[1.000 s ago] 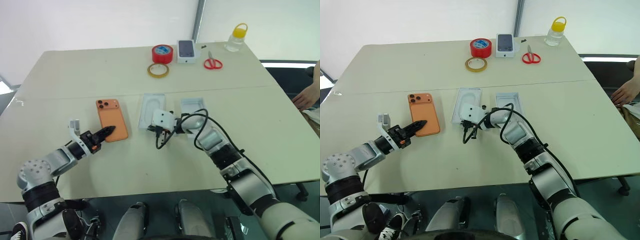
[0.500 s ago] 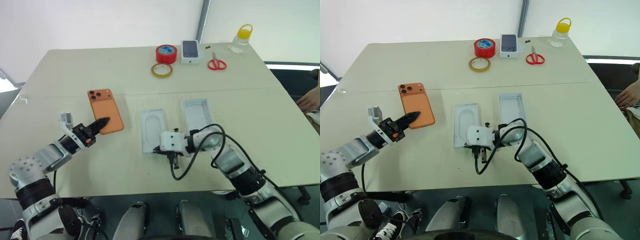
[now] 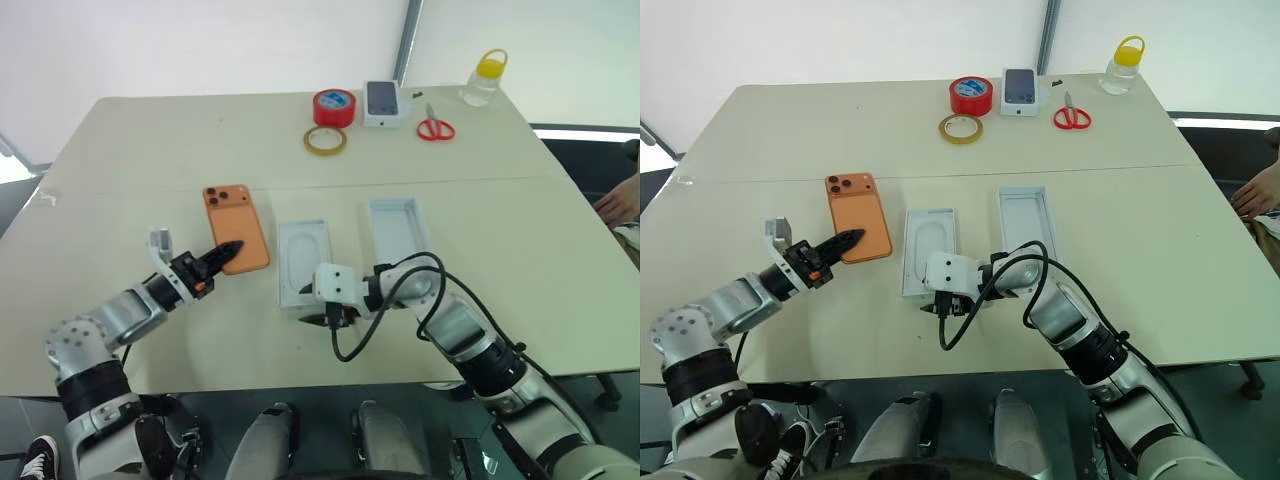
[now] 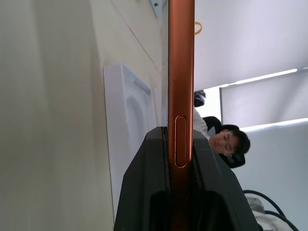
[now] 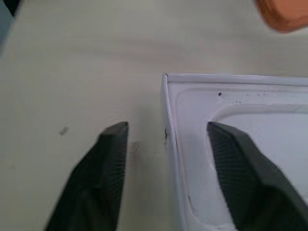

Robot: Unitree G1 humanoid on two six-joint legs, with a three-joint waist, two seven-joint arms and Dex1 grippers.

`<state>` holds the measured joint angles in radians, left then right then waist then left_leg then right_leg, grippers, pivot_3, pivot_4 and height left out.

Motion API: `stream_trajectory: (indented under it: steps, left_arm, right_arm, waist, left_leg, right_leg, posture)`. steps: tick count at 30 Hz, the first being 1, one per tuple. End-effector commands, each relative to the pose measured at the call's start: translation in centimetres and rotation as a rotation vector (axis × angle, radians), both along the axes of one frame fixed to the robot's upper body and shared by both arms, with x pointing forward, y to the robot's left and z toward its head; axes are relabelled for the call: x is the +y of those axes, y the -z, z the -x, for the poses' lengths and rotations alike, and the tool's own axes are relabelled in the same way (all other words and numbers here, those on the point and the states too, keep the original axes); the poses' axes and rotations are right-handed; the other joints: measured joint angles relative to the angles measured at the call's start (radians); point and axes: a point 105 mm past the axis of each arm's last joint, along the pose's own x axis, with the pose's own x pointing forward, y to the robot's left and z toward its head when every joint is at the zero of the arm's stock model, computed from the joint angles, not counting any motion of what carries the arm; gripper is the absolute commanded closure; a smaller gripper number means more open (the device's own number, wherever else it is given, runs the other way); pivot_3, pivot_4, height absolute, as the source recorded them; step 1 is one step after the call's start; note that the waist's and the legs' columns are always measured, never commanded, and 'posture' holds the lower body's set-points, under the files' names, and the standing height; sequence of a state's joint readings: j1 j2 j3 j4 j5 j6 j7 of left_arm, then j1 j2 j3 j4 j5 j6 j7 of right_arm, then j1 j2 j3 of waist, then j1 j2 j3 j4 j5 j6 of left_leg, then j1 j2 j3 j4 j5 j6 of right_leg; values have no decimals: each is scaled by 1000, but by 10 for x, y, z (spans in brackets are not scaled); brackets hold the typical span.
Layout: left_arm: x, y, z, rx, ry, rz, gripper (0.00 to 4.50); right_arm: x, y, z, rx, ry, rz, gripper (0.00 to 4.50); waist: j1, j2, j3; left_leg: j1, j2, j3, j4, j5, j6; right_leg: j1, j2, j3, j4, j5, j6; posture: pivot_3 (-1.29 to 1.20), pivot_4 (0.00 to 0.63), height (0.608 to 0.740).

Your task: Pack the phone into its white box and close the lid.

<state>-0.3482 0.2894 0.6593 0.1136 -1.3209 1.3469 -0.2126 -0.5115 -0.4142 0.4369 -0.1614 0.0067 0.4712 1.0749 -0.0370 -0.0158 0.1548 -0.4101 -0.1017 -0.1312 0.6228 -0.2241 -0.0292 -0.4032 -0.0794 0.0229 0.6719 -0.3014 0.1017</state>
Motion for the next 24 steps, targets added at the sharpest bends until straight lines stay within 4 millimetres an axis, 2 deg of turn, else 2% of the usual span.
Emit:
stream_trajectory:
  steps: [1,3,5,11,17,23,24]
  left_arm:
    - [-20,-19,3,-86,51,0,4500]
    - [-33,-19,3,-85,75,5,4500]
    - [-44,-18,3,-84,102,5,4500]
    - [-67,-7,-2,-47,156,-10,4500]
    - [-84,4,6,-17,236,-18,4500]
    - [-84,10,3,3,248,-29,4500]
    - [-84,10,3,5,249,-25,4023]
  right_arm:
    - [-13,-43,-4,-17,-1,-138,1986]
    - [-35,-47,-19,-41,71,-143,1986]
    - [-55,-43,-29,-66,118,-111,1986]
    - [-91,-35,-45,-112,200,-41,1986]
    - [-98,-37,-51,-151,219,-37,1986]
    - [-97,-36,-52,-171,230,-40,1986]
    - [-97,-35,-52,-176,231,-36,1938]
  waist:
    - [3,-1,0]
    - [12,-1,0]
    - [23,-1,0]
    - [23,-1,1]
    - [22,-1,1]
    - [23,-1,1]
    - [23,-1,1]
  left_leg:
    - [0,0,0,0,0,0]
    - [0,0,0,0,0,0]
    - [0,0,0,1,-1,1]
    - [0,0,1,0,0,0]
    - [0,0,2,0,0,0]
    - [0,0,1,0,0,0]
    - [0,0,1,0,0,0]
  right_leg:
    - [0,0,0,0,0,0]
    - [2,0,0,-2,0,0]
    - [2,0,-1,-4,0,0]
    - [3,0,0,-5,0,0]
    - [3,0,0,-5,0,0]
    - [3,0,0,-5,0,0]
    - [3,0,0,-5,0,0]
  posture:
    - [0,150,740]
    - [0,150,740]
    - [0,150,740]
    - [0,150,740]
    - [0,150,740]
    - [0,150,740]
    - [0,150,740]
